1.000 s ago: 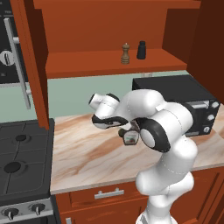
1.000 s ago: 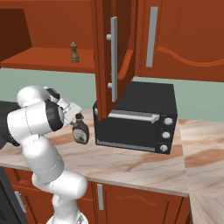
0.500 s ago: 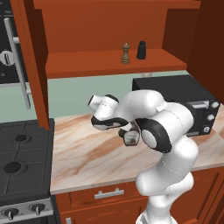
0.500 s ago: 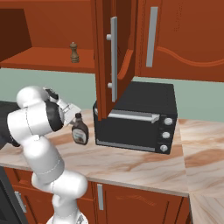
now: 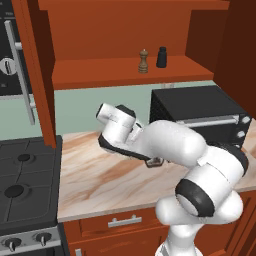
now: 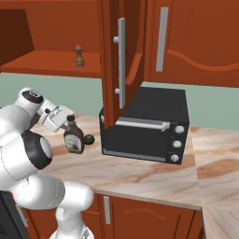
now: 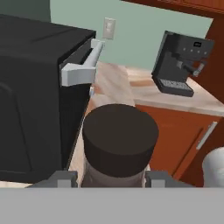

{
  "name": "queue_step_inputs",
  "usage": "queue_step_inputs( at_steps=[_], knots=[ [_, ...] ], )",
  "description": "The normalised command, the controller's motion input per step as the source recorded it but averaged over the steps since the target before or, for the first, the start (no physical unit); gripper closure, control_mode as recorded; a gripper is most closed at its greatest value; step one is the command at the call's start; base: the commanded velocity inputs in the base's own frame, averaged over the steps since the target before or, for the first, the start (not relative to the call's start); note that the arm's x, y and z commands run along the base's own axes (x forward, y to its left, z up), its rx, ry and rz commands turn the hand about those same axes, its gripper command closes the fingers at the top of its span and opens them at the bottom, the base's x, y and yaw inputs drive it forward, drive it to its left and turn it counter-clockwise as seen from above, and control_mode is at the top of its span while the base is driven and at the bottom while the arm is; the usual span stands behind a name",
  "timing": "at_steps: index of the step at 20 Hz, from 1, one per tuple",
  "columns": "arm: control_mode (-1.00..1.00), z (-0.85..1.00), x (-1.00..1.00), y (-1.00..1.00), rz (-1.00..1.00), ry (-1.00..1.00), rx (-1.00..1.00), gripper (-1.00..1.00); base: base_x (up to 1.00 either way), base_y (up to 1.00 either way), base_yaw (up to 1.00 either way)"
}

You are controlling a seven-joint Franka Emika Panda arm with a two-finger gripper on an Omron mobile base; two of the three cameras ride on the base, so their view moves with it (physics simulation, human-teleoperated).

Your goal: There are various items on the counter. Only move the condiments/shakers into the cabinet.

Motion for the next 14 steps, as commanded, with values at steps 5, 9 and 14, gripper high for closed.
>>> queue_step_inputs(
  at_steps=[5,9,14],
  knots=[
    [-1.00,0.98,-0.91,-0.12,0.38,-0.06,0.06,1.00,0.00,0.00,0.00],
    [-1.00,0.87,-0.85,-0.08,0.43,0.00,0.08,1.00,0.00,0.00,0.00],
    [-1.00,0.95,-0.60,0.00,0.48,0.00,0.13,1.00,0.00,0.00,0.00]
  ],
)
